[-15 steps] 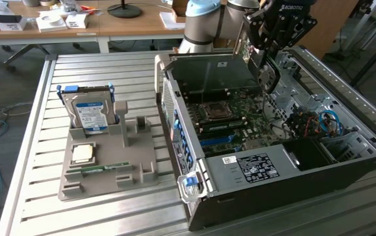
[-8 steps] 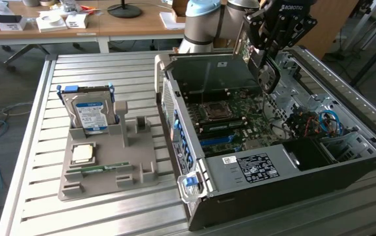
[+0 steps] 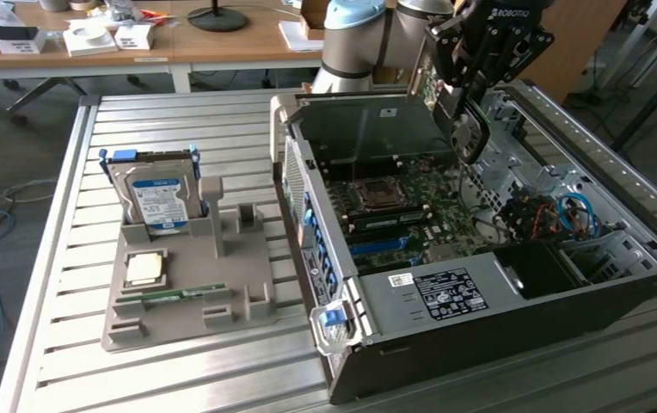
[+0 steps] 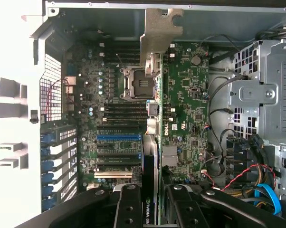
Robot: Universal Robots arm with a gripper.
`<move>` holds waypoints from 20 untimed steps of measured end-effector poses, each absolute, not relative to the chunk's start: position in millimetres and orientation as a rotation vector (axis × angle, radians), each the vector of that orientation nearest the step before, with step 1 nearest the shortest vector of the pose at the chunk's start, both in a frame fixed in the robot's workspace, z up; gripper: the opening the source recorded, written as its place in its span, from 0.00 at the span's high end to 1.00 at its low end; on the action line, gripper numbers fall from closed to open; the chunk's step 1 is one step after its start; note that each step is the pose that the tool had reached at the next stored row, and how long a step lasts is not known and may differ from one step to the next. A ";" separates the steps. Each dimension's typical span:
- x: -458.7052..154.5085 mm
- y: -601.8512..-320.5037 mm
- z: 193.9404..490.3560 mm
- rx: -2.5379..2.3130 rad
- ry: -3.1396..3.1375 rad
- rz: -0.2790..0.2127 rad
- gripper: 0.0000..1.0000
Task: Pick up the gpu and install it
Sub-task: 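Insert the gpu into the slot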
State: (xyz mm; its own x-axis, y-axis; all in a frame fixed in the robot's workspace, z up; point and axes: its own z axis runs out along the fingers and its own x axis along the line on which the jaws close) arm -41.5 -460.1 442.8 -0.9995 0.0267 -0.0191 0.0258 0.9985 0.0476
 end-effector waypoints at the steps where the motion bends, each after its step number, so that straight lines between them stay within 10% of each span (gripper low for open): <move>1: -41.5 -460.1 442.8 0.041 3.121 0.074 0.74; 20: -41.5 -460.1 440.9 -0.365 3.106 0.075 0.74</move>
State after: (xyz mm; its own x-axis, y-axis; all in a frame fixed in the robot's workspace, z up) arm -41.5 -460.1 440.9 -0.9728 -0.2311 -0.0188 -0.2317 0.9717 0.0461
